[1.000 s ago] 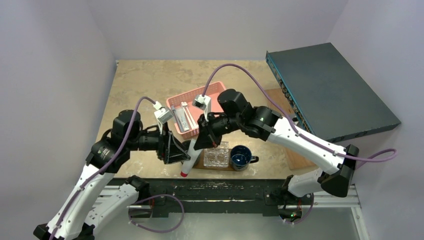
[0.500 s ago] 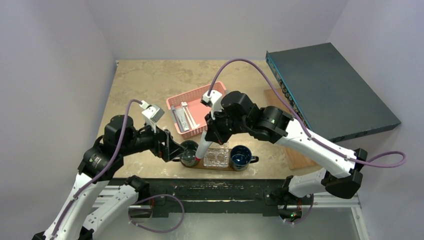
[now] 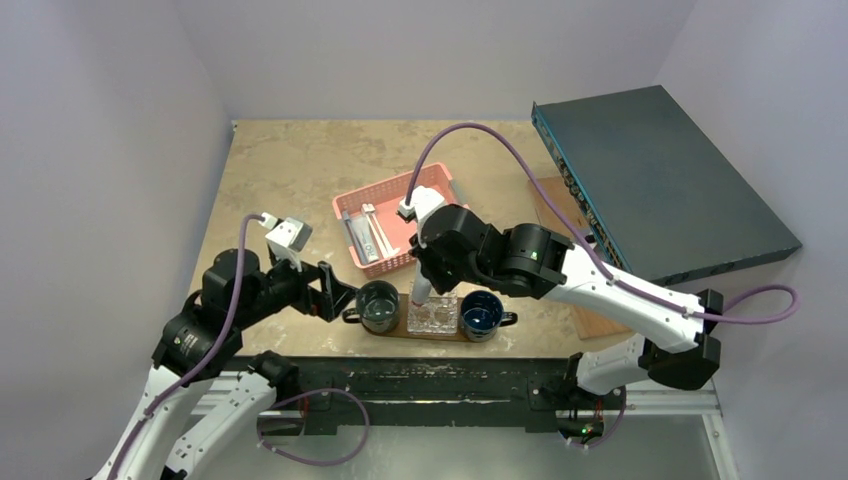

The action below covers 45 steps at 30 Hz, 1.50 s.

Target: Prepare toiletry sets of a toothbrush and toothpaste on the tray

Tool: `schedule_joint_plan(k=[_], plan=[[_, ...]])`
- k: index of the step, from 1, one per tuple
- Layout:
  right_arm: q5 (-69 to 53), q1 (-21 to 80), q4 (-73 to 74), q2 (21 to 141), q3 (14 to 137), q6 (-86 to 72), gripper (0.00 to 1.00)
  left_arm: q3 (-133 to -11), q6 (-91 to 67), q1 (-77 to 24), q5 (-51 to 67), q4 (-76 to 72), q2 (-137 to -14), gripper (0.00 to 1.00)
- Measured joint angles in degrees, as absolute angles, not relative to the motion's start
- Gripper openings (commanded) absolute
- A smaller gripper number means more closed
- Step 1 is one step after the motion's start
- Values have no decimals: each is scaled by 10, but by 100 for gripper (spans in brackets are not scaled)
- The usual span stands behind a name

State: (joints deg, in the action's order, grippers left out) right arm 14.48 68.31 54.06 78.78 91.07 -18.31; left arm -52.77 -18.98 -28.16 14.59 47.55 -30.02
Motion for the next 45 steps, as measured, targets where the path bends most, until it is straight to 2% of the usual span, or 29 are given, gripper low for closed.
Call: schedule_joint_plan(k=[17, 45], plan=[[229, 686, 548, 818, 911, -215, 0, -498, -193, -282, 102, 476, -261, 100], [236, 686, 500, 830, 839, -232, 0, -497, -194, -282, 103, 477, -258, 100]])
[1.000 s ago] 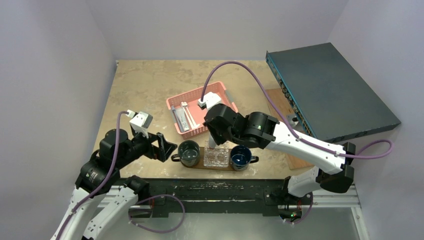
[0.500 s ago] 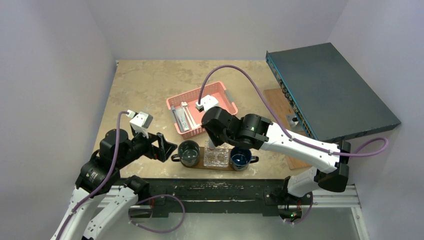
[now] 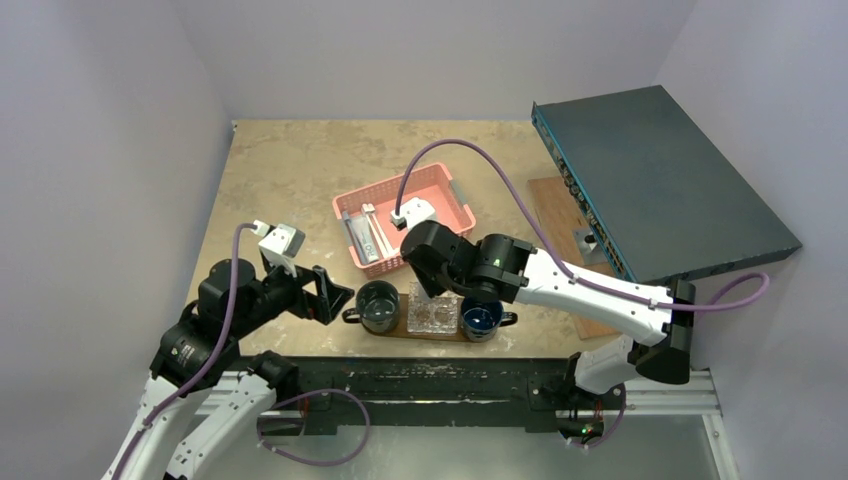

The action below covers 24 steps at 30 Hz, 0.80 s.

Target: Prepare toiletry sets of a toothbrush and toothpaste on the tray

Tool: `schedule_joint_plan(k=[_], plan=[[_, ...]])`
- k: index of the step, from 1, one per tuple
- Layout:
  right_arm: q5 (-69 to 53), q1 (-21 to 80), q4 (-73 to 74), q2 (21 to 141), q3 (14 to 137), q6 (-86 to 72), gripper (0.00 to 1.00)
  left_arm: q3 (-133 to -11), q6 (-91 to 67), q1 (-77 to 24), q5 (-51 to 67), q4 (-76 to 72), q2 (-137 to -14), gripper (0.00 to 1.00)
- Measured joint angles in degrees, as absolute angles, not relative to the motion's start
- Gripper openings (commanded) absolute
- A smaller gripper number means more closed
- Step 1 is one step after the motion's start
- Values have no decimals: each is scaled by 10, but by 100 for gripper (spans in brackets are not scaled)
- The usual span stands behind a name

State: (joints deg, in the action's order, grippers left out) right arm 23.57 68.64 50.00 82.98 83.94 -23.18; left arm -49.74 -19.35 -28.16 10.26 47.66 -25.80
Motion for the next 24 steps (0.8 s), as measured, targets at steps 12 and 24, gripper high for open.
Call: schedule_joint_plan(k=[12, 24], plan=[[246, 687, 470, 830, 811, -238, 0, -497, -194, -282, 103, 477, -258, 100], [246, 687, 441, 832, 788, -245, 0, -497, -194, -282, 103, 477, -258, 100]])
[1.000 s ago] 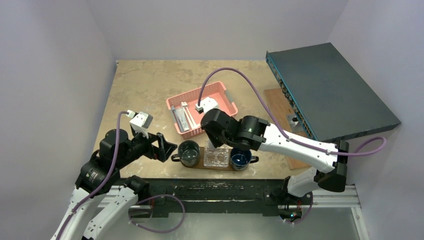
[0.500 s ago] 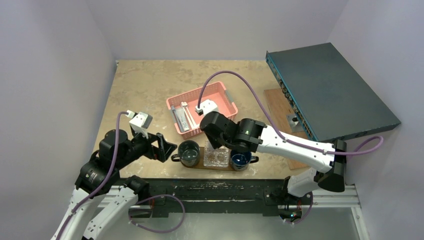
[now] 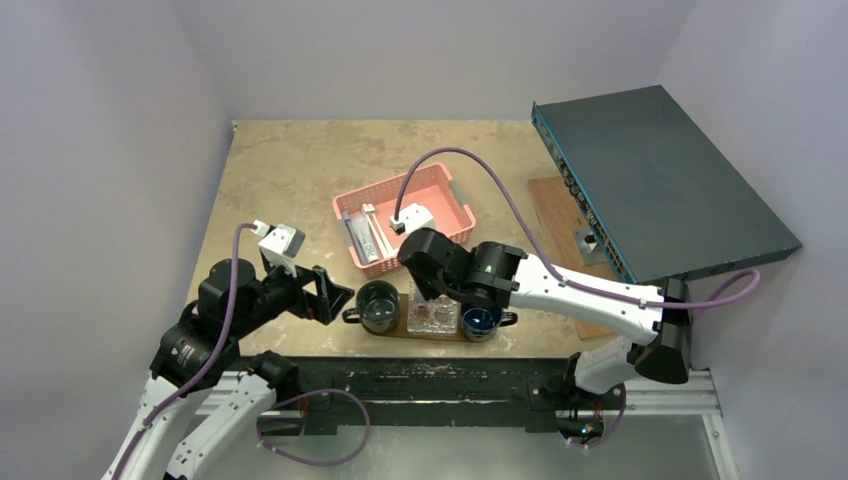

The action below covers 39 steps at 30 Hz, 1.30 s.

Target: Prepare toiletry sets of a toothbrush and toothpaste on the tray

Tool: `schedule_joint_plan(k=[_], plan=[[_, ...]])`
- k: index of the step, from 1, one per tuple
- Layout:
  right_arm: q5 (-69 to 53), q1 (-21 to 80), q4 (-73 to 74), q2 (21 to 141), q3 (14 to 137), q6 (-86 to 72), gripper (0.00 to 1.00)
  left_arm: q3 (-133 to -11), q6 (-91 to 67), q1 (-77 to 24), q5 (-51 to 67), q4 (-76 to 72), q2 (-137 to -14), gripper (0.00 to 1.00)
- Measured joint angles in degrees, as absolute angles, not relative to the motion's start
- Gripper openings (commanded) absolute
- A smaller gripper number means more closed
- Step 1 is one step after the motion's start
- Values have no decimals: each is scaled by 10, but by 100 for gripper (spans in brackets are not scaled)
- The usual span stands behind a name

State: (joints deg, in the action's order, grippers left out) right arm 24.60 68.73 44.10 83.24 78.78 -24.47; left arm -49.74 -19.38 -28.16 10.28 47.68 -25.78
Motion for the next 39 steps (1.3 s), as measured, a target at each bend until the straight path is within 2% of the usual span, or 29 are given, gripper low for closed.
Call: schedule_joint_plan(k=[27, 30, 34, 39], plan=[[248, 690, 413, 851, 755, -251, 0, -497, -194, -282, 103, 477, -258, 100], [249, 690, 411, 851, 755, -253, 6, -497, -194, -282, 103, 477, -258, 100], [250, 690, 410, 851, 755, -256, 25, -497, -194, -282, 103, 477, -258, 100], [260, 690, 407, 851, 755, -258, 33, -497, -194, -282, 103, 477, -258, 100]])
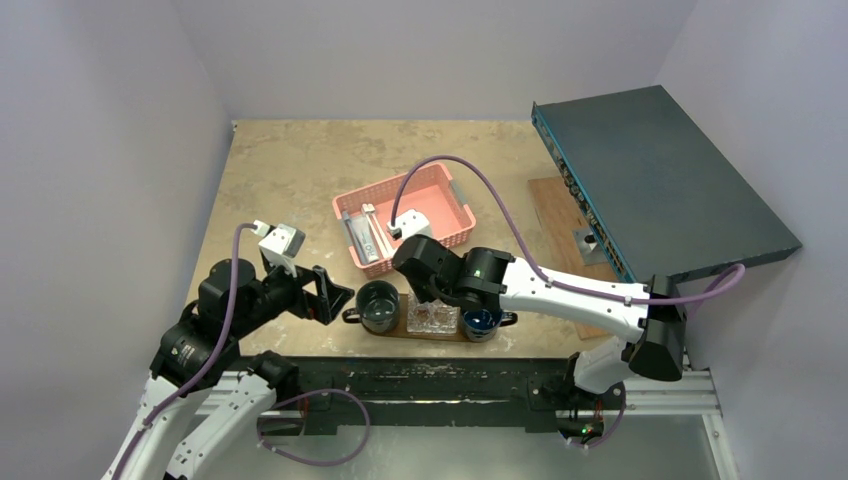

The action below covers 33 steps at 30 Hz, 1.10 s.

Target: Prepare toiletry sets of a toothbrush and toothpaste on the tray

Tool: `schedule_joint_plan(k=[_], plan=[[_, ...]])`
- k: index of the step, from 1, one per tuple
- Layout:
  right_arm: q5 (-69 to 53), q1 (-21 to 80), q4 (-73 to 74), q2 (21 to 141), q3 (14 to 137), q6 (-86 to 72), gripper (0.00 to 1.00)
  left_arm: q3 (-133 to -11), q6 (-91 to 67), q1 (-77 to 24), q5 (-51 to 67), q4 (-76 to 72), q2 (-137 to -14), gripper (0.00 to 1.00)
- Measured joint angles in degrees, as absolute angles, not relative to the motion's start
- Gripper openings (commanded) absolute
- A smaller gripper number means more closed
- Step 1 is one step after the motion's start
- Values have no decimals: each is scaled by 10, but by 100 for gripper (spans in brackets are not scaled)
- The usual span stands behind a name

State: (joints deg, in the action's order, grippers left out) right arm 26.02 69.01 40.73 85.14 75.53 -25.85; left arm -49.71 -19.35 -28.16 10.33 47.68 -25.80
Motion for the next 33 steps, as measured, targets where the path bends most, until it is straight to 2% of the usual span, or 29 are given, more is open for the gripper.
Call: schedule_joint_plan(k=[8, 16, 25, 33], plan=[[269, 690, 413, 851, 777, -257, 41, -497, -194, -282, 103, 477, -258, 100], [278, 690, 415, 858, 843, -234, 45, -497, -194, -282, 102, 477, -261, 100], [258, 674, 418, 965, 955, -186, 46, -497, -193, -282, 89, 477, -278, 100], [168, 595, 408, 1041, 1011, -162, 47, -494, -193, -282, 86, 476, -290, 100]])
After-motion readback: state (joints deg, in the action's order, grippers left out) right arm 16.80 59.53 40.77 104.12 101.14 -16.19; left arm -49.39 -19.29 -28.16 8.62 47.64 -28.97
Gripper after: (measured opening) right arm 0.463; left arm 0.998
